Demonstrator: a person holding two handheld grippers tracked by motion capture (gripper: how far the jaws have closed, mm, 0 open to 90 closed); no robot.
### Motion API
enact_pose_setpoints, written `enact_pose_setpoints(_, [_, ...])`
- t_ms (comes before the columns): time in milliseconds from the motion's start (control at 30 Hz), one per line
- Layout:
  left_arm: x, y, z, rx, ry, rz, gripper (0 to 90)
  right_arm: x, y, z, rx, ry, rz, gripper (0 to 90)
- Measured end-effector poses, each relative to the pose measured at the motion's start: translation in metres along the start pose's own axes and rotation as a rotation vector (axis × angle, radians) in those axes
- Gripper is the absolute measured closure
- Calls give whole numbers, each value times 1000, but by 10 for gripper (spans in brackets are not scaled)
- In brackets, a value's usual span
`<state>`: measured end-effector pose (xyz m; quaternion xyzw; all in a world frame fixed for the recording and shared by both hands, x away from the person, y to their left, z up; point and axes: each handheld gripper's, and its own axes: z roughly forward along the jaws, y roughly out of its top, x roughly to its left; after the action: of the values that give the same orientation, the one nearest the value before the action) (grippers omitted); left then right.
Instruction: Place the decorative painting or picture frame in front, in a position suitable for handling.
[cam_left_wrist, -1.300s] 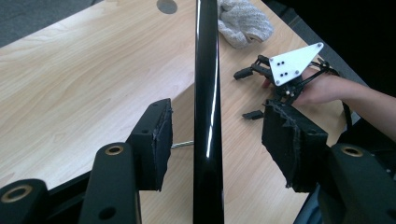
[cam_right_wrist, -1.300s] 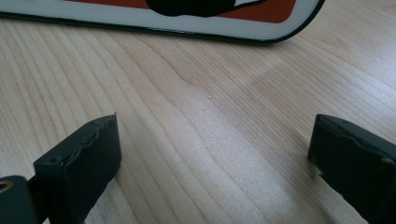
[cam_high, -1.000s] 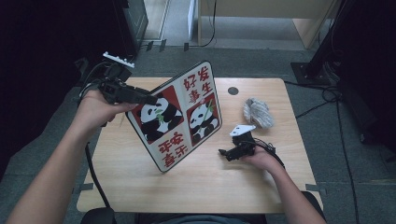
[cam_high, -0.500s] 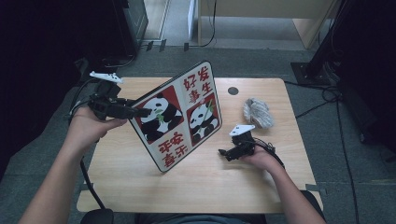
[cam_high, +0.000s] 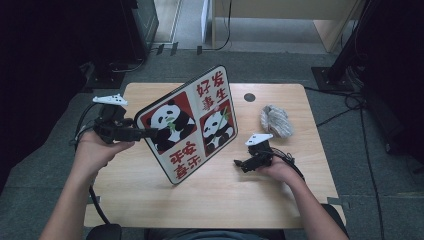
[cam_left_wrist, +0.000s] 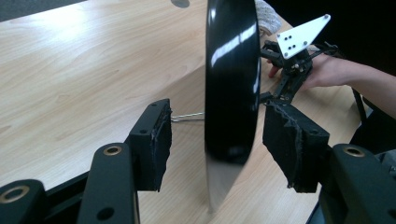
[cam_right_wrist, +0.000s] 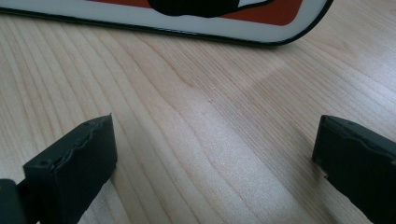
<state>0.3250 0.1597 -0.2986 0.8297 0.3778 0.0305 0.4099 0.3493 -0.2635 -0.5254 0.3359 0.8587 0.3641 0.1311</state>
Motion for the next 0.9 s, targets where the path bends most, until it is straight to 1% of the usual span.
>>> enact_pose_setpoints(33, [0,-3,1,0,9,2,423,0,0,0,0,0,0,0])
enact_pose_setpoints(100, [-1,-8,2,-13,-4,9,433,0,0,0,1,0,1,0])
enact_pose_setpoints(233, [-4,-17,5,-29,-1,16,446,0,0,0,1,0,1,0])
enact_pose_setpoints(367, [-6,-26,8,-39,-7,20,461,0,0,0,1,-2,0,0])
enact_pose_setpoints(433, [-6,-30,12,-40,-2,17,465,0,0,0,1,-1,0,0])
enact_pose_setpoints(500, [-5,-35,15,-49,-12,10,480,0,0,0,3,-2,3,0])
enact_pose_setpoints(600, [-4,-41,19,-66,-9,4,492,0,0,0,3,-1,2,0])
enact_pose_setpoints(667, [-4,-46,23,-64,-12,9,505,0,0,0,3,-2,2,0])
enact_pose_setpoints(733, [-5,-52,26,-73,-7,38,525,0,0,0,2,-4,4,0])
enact_pose_setpoints(900, [-2,-64,33,-108,-17,14,558,1,0,0,4,-7,6,0])
